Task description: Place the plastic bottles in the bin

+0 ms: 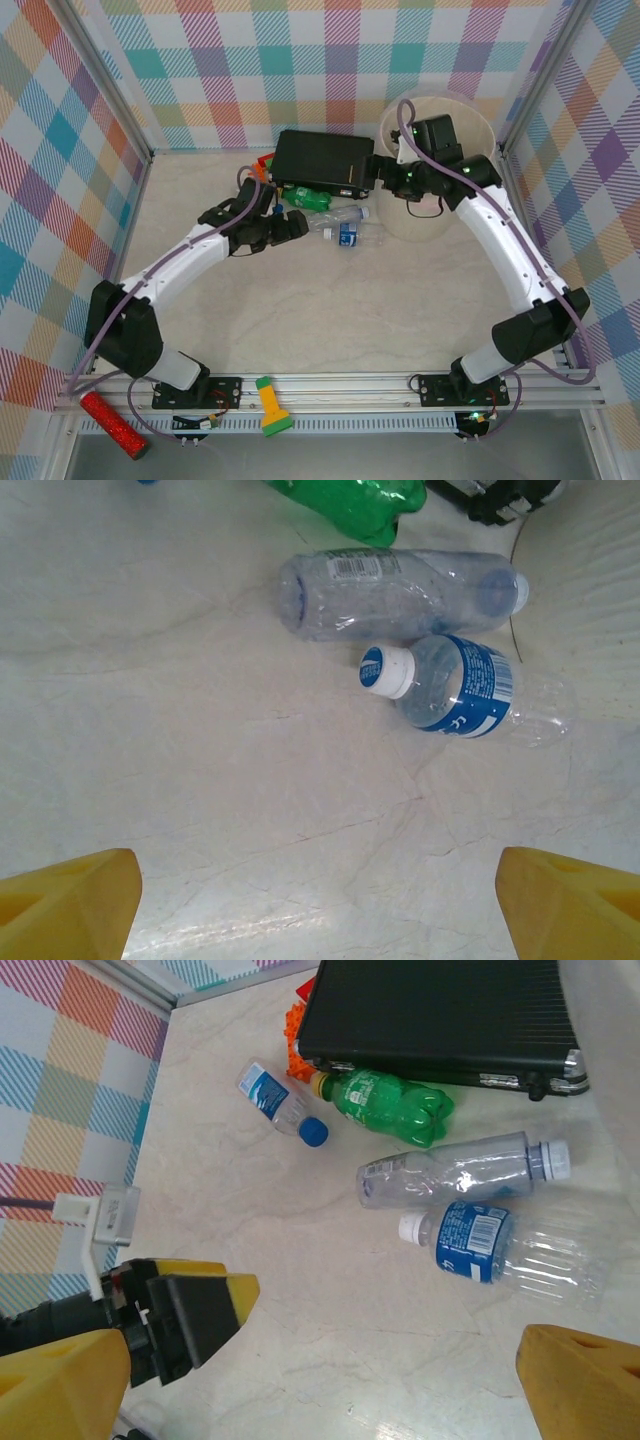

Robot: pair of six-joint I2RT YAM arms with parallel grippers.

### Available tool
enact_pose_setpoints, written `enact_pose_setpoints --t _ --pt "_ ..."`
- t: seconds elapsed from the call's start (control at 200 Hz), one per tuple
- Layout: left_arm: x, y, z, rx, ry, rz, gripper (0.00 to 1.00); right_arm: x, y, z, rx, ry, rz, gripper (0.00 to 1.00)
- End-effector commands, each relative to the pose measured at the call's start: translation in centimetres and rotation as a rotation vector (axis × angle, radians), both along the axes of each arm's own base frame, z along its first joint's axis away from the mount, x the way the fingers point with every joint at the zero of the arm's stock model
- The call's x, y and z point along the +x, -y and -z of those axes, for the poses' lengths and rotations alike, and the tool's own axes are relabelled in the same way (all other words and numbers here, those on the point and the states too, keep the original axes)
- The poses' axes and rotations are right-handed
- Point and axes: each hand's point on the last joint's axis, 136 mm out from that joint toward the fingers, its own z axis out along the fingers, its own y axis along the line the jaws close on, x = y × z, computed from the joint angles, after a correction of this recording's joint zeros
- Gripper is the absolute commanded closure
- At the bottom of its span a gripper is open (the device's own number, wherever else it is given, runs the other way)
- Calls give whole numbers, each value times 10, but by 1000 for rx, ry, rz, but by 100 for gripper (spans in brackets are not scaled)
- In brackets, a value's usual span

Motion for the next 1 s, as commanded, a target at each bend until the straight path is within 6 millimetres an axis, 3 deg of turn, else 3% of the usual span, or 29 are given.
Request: enact_pose_setpoints --t 0.0,0.335,0.535,0.995 --pt "17 31 -11 -81 48 79 10 -11 9 -20 -2 69 16 1" --pt "53 98 22 -69 33 254 14 -40 32 -16 -18 51 74 1" --pt "66 115 40 -33 32 308 13 -56 43 -12 -22 32 110 1" --pt "77 142 52 19 89 378 12 -72 55 -14 -15 19 154 1"
